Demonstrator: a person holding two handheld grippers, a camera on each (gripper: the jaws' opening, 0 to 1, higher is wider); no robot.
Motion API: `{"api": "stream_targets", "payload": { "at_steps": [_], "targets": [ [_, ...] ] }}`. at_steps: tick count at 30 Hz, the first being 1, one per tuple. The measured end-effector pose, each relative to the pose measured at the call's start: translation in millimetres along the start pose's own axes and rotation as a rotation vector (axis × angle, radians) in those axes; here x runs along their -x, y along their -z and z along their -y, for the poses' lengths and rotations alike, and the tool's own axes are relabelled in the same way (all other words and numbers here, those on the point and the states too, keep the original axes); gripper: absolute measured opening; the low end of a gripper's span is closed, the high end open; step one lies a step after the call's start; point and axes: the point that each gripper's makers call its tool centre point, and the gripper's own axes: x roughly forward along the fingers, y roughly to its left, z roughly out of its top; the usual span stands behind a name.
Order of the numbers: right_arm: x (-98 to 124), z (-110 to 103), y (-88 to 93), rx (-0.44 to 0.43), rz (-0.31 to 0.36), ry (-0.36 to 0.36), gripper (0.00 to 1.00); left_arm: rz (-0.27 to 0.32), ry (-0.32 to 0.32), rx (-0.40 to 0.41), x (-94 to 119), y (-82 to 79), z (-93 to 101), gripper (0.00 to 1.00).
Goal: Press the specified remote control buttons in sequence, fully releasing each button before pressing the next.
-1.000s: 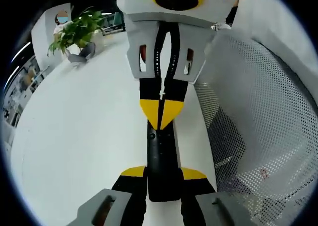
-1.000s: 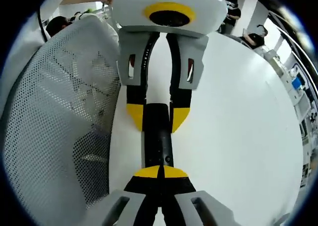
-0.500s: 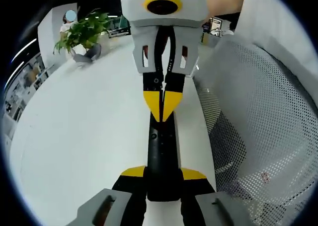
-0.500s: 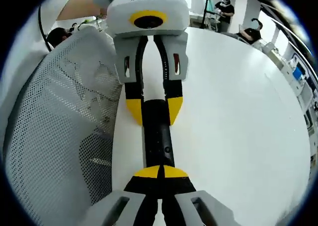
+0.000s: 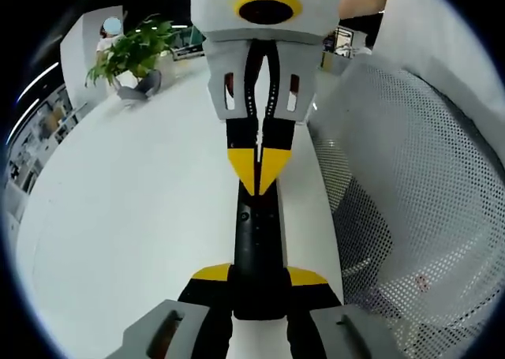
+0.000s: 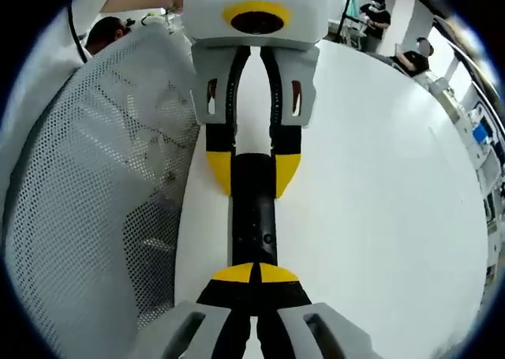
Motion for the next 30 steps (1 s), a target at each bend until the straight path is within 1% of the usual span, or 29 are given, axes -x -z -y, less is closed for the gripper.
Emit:
{"api": "stream_targets", "payload": {
  "at_steps": [1,3,5,11,14,20,23,27,29,30],
  "targets": [
    [1.0,-0.1,0.9,-0.003,0.022,0.005,0.0,-0.001,0.001,-0.001,0.0,0.1,0.1,0.23],
    [1.6,-1.5,1.7,-0.003,0.038,0.016,0.0,-0.003,0.002,-0.004,0.0,0.2,0.2,0.23],
    [1.3,-3.7,0.6,0.018,0.039,0.024,0.0,-0.001,0.004,-0.002,0.1,0.1,0.1,0.23],
    [3.1,-1.3,3.2,0.017,0.013,0.042,0.0,0.005,0.0,0.009,0.3,0.2,0.4,0.23],
    [4.1,-1.2,4.5,-0.004,0.017,0.031,0.0,0.004,-0.006,0.01,0.1,0.1,0.4,0.23],
    [6.2,-3.2,9.3,0.012,-0.002,0.037,0.0,0.012,-0.005,0.017,0.1,0.0,0.1,0.23],
    [5.5,-3.5,9.7,0.021,-0.002,0.048,0.0,0.013,-0.003,0.017,-0.1,0.2,-0.1,0.23],
    [3.7,-2.4,8.5,0.021,-0.021,0.068,0.0,0.012,-0.002,0.015,-0.4,0.1,0.0,0.23],
    [2.6,-1.6,8.3,0.039,-0.03,0.077,0.0,0.009,-0.001,0.014,-0.6,0.2,0.0,0.23],
    [3.1,-1.0,8.8,0.025,-0.025,0.078,0.0,0.009,-0.001,0.014,-0.7,0.2,0.0,0.23]
  ]
}}
